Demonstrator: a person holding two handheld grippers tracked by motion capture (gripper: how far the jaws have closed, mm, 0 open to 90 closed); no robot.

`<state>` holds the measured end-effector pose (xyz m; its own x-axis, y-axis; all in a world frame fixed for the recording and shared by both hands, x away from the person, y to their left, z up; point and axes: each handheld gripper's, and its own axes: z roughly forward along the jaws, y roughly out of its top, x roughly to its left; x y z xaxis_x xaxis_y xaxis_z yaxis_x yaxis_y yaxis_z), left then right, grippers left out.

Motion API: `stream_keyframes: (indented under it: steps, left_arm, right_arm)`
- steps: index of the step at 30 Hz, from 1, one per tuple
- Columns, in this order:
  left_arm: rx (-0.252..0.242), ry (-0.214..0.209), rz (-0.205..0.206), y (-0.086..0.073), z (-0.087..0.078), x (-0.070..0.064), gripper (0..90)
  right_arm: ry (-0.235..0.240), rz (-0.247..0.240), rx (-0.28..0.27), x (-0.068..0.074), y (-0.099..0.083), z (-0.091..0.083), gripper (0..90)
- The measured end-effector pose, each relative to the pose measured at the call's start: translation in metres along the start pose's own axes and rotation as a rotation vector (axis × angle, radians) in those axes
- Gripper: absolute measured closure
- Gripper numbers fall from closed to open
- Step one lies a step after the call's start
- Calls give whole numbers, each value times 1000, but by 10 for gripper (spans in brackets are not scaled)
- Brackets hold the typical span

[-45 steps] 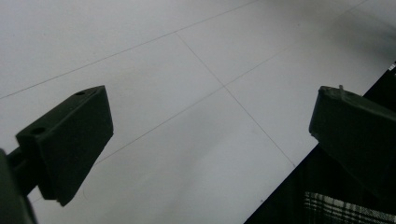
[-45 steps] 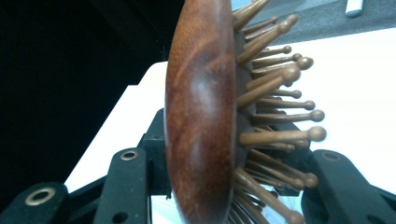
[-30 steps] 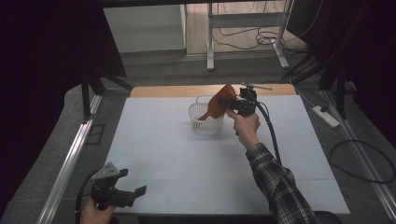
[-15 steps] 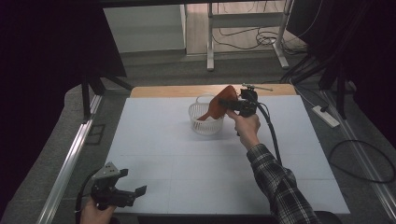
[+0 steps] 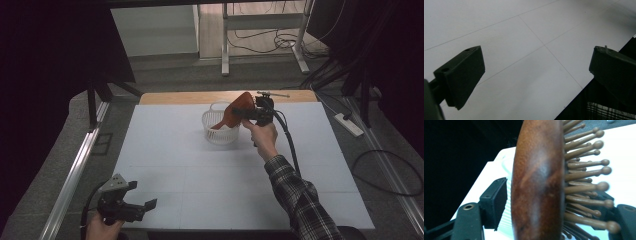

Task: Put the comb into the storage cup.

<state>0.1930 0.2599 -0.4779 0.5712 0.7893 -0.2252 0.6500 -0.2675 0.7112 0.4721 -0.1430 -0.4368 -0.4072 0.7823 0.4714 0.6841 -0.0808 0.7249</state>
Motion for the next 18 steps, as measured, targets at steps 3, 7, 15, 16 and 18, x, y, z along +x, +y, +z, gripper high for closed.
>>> stream_keyframes:
  steps: [3,7,15,16,18]
  left_arm:
    - [1,-1,0,0,0,0,10]
    - [1,0,0,0,0,0,10]
    - [0,1,0,0,0,0,10]
    - [0,1,1,0,0,0,10]
    - [0,-1,1,0,0,0,10]
  right_arm:
    - [-10,-11,1,0,0,-1,235]
    - [-9,-19,4,0,1,-3,211]
    - [-23,-65,8,3,1,-6,145]
    - [-27,-74,8,4,0,-6,140]
    - [-29,-86,10,4,0,-7,132]
